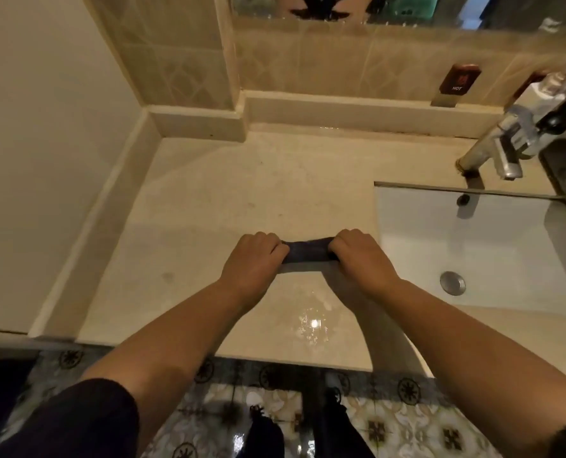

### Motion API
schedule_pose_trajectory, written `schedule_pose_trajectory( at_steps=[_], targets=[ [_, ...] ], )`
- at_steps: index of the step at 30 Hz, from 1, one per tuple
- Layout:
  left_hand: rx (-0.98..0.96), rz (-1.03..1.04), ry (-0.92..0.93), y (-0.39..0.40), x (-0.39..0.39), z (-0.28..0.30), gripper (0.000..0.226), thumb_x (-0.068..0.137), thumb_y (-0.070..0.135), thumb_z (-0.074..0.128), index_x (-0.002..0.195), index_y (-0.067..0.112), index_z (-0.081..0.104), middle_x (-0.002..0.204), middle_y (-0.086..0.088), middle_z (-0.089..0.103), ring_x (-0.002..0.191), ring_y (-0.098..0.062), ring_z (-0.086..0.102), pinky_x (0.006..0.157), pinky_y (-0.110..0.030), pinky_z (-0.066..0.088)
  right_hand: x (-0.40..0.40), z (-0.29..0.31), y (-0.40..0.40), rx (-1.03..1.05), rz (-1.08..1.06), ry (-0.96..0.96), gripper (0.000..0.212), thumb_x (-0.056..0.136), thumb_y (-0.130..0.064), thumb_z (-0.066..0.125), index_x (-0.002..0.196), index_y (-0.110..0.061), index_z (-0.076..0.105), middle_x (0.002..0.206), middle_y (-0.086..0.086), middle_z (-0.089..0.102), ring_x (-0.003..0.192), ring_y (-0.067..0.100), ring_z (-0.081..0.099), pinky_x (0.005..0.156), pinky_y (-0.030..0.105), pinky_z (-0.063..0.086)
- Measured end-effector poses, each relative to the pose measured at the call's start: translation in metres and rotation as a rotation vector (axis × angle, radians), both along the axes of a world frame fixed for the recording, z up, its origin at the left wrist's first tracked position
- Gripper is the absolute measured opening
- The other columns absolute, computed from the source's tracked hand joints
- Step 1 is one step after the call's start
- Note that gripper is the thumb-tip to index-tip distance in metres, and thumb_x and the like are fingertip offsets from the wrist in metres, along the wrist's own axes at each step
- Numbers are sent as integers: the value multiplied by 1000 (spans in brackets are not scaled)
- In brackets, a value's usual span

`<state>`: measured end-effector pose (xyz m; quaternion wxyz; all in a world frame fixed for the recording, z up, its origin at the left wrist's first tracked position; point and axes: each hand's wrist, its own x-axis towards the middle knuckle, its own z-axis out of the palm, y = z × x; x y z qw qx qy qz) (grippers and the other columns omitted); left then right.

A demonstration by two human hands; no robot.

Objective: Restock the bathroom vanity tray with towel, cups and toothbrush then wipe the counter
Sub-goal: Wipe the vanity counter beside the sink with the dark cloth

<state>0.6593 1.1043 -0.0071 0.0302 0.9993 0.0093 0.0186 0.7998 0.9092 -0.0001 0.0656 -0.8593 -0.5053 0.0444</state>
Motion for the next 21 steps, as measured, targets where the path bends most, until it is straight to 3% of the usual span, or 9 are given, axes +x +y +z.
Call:
schedule_pose_trajectory(
  at_steps=[2, 6, 9, 12, 14, 15, 17, 19, 21],
  targets=[
    [22, -56, 23, -6, -14, -16, 30, 65, -4, 72, 91, 8, 64, 81, -12, 59, 68, -32, 52, 59, -35, 25, -24, -13, -14, -25, -29, 56, 22, 88, -22, 46, 90, -13, 65, 90, 6, 62, 80, 26, 54, 71, 41, 45],
    [-19, -99, 62, -17, -40, -35, 30, 68, -3, 72, 95, 8, 65, 83, -12, 60, 71, -32, 53, 59, -37, 32, -55, -28, -35, -64, -54, 83, 15, 88, -16, 55, 92, -13, 70, 94, 3, 66, 83, 21, 55, 73, 35, 45],
    [-52, -131, 73, -23, -56, -35, 24, 77, 7, 67, 101, 10, 65, 88, -8, 60, 76, -29, 53, 63, -37, 35, -67, -26, -48, -20, -10, 92, 15, 85, -22, 61, 92, -12, 69, 94, 5, 66, 83, 25, 57, 73, 39, 47],
    [-114, -84, 51, -28, -71, -32, 33, 82, 28, 61, 110, 11, 64, 103, -8, 61, 95, -31, 56, 78, -41, 44, -75, -24, -57, 24, 4, 102, 28, 85, -37, 56, 91, -14, 70, 93, 4, 66, 83, 24, 58, 76, 39, 48],
    [-133, -45, 48, -37, -74, -31, 53, 81, 40, 61, 122, 8, 61, 125, -14, 59, 120, -38, 52, 96, -49, 44, -77, -25, -57, 80, -14, 86, 35, 88, -41, 53, 100, -13, 70, 104, 6, 66, 93, 26, 60, 83, 40, 48],
    [-129, -31, 76, -43, -71, -31, 63, 83, 45, 58, 132, 7, 55, 139, -16, 52, 133, -40, 43, 105, -55, 38, -77, -27, -55, 89, -26, 72, 41, 90, -42, 52, 111, -11, 67, 117, 9, 64, 104, 29, 59, 90, 43, 47],
    [-86, -4, 157, -52, -60, -35, 78, 92, 56, 41, 152, 8, 29, 162, -13, 20, 149, -36, 14, 117, -59, 15, -78, -32, -45, 10, -39, 87, 59, 94, -49, 42, 137, -8, 49, 143, 16, 48, 130, 36, 43, 107, 51, 34],
    [-41, 23, 251, -54, -52, -45, 82, 95, 64, 18, 156, 12, 0, 162, -8, -12, 149, -29, -15, 118, -55, -6, -78, -40, -37, -136, -33, 132, 76, 94, -60, 26, 151, -9, 23, 159, 15, 22, 145, 34, 18, 116, 55, 13],
    [-16, 40, 300, -54, -51, -55, 83, 93, 66, 6, 155, 12, -10, 159, -7, -21, 144, -24, -27, 115, -51, -16, -77, -50, -35, -242, 5, 119, 82, 93, -66, 15, 154, -12, 6, 162, 12, 6, 148, 31, 2, 117, 55, 0]
  ],
)
